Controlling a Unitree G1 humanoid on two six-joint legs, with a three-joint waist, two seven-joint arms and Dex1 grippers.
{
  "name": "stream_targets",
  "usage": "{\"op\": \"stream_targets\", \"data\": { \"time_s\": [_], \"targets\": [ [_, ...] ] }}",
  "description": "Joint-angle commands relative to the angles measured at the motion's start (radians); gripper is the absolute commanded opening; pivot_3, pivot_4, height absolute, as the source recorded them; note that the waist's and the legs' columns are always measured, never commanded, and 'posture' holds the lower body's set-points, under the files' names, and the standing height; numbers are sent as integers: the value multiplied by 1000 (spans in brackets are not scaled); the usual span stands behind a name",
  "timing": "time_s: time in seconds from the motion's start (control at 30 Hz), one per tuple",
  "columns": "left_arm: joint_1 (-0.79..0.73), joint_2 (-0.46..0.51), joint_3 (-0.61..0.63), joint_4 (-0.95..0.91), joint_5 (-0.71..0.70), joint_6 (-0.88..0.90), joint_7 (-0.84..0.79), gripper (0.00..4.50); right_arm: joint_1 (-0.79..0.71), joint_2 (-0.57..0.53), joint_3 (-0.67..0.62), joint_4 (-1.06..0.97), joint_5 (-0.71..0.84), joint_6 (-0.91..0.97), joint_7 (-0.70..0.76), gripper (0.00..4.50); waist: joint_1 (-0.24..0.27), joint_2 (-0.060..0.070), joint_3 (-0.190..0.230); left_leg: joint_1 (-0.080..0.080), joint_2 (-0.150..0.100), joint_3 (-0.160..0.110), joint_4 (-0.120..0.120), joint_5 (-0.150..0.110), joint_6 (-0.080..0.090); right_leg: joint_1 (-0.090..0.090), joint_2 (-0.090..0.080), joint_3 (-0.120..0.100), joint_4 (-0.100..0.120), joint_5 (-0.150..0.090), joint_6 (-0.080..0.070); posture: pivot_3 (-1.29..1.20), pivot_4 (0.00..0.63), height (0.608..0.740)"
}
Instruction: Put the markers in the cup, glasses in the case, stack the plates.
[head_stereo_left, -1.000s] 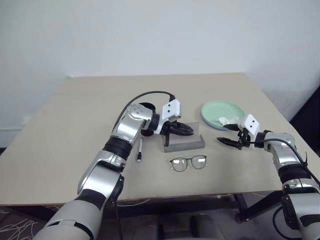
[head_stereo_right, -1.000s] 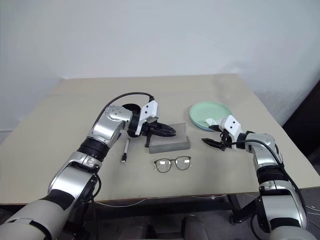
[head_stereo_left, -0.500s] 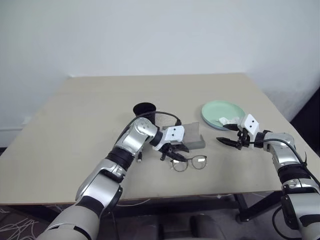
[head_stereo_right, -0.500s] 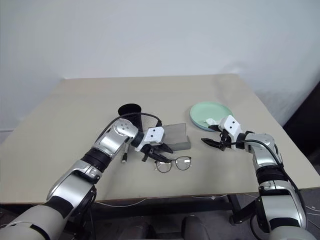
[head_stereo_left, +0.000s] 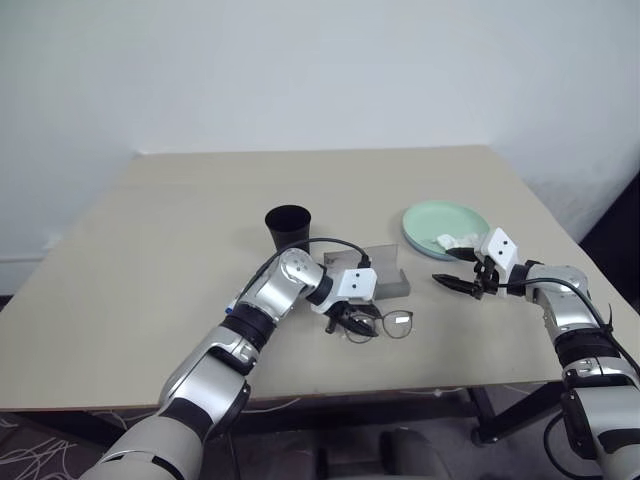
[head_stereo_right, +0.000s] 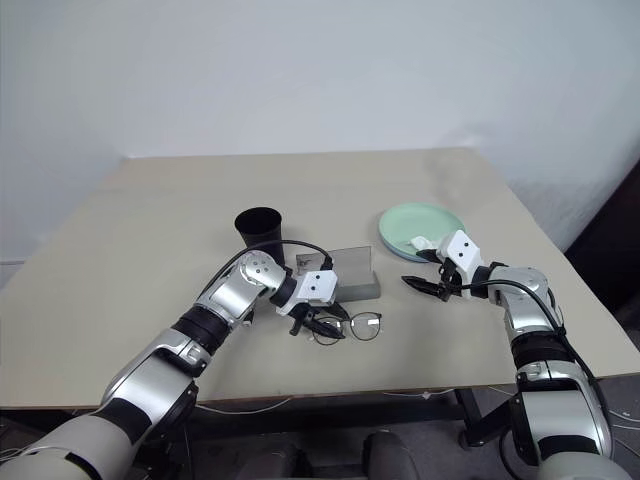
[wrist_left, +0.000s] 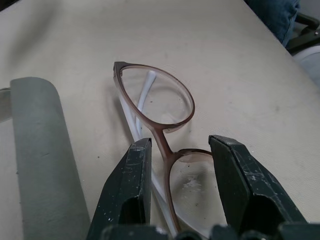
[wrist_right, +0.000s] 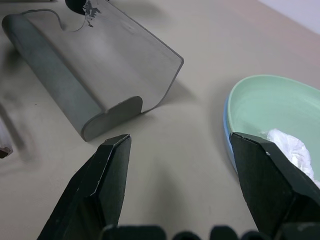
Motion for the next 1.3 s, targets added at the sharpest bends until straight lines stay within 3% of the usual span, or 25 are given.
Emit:
{"op": "stream_targets", "data": {
  "time_s": [0.03, 0.2, 0.23, 0.53, 0.87, 1.3],
  "targets": [
    [0, -5, 5, -12, 6, -8, 12, 1461, -13, -3, -10, -20, 10, -15, -5, 3410, 0, 0, 0, 0, 0, 0, 0, 0, 0, 0, 0, 0, 0, 0, 0, 0, 0, 733],
    [1, -4, 7, -13, 5, -12, 14, 58, -12, -4, -9, -20, 9, -15, -6, 3410, 0, 0, 0, 0, 0, 0, 0, 0, 0, 1, 0, 0, 0, 0, 0, 0, 0, 733],
    [0, -4, 7, -13, 4, -11, 15, 20, -12, -4, -9, -20, 9, -15, -5, 3410, 1, 0, 0, 1, 0, 0, 0, 0, 0, 2, 0, 0, 0, 0, 0, 0, 0, 733],
    [-1, 0, 17, -37, -13, -3, 6, 20, -17, -2, -8, -14, 7, -17, -9, 3410, 0, 0, 0, 1, 1, 0, 2, 2, 3, 3, -1, 1, 0, 0, 0, 0, 0, 733],
    [-113, -23, 122, 8, -92, 30, 47, 20, -31, 2, -5, 3, 4, -23, -11, 3410, 1, 0, 0, -1, 1, 0, 2, 2, 3, 1, -1, 1, 0, 0, 0, 0, 0, 733],
    [-307, -38, 219, 287, -44, -121, 211, 20, -39, 7, -2, 14, 5, -33, -15, 3410, 0, 0, 0, 0, -7, -2, -1, 2, 3, 0, 0, 1, 0, 0, 1, 0, 0, 733]
  ]
}}
